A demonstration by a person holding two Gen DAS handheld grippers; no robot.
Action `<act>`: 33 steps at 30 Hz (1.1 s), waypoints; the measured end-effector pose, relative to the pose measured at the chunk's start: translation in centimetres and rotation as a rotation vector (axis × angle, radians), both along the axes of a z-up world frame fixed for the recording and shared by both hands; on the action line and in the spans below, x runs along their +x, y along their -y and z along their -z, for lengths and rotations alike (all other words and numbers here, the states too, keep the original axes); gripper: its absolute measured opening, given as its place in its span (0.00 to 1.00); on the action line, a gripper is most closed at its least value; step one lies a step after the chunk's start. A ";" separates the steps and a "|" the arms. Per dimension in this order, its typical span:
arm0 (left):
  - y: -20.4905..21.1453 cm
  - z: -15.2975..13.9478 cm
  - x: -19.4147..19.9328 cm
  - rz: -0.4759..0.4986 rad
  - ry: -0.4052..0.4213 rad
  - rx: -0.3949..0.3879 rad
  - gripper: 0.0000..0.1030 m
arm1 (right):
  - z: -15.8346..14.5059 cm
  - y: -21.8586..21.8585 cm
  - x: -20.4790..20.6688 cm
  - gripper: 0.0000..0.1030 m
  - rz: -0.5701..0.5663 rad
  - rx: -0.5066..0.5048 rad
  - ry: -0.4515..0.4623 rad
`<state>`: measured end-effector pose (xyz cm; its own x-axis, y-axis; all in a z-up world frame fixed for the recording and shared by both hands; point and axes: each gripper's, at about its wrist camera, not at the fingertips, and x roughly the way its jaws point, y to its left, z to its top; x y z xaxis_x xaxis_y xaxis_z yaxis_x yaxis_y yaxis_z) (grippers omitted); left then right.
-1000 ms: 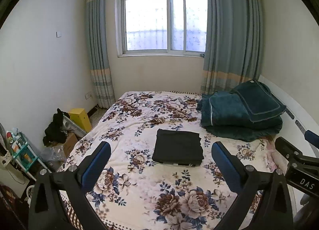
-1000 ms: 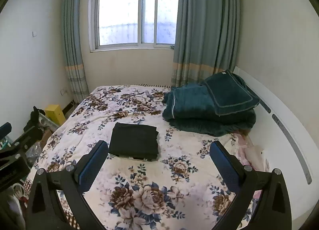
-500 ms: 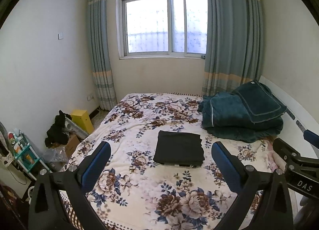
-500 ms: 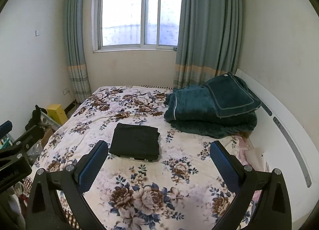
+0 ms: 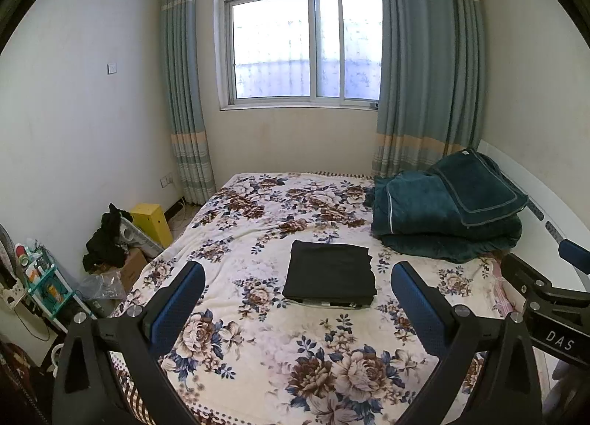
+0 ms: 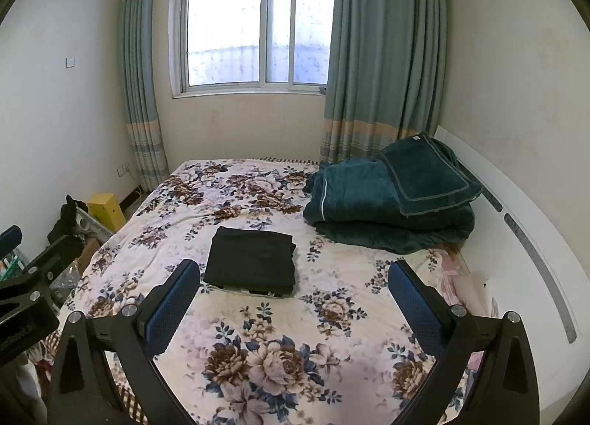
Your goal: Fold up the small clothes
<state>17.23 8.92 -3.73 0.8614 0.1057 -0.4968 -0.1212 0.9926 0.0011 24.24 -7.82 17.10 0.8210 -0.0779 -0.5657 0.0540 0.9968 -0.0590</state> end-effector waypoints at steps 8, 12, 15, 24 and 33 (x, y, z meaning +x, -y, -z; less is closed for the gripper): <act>0.0 -0.1 0.0 -0.002 -0.001 0.004 1.00 | 0.0 0.0 -0.1 1.00 0.000 0.002 0.004; 0.0 -0.2 -0.4 -0.007 0.003 0.005 1.00 | 0.1 -0.2 -0.7 1.00 0.006 0.003 0.005; 0.0 -0.2 -0.5 -0.009 0.002 0.007 1.00 | 0.2 -0.2 -0.7 1.00 0.006 0.002 0.003; 0.1 -0.2 -0.4 -0.014 0.000 0.006 1.00 | 0.2 -0.2 -0.7 1.00 0.006 0.003 0.004; -0.1 -0.1 -0.4 -0.014 -0.002 0.005 1.00 | 0.2 -0.2 -0.8 1.00 0.007 0.001 0.004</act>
<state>16.85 9.05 -3.63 0.8589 0.1202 -0.4979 -0.1350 0.9908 0.0064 23.41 -7.60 16.94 0.8228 -0.0833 -0.5622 0.0614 0.9964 -0.0578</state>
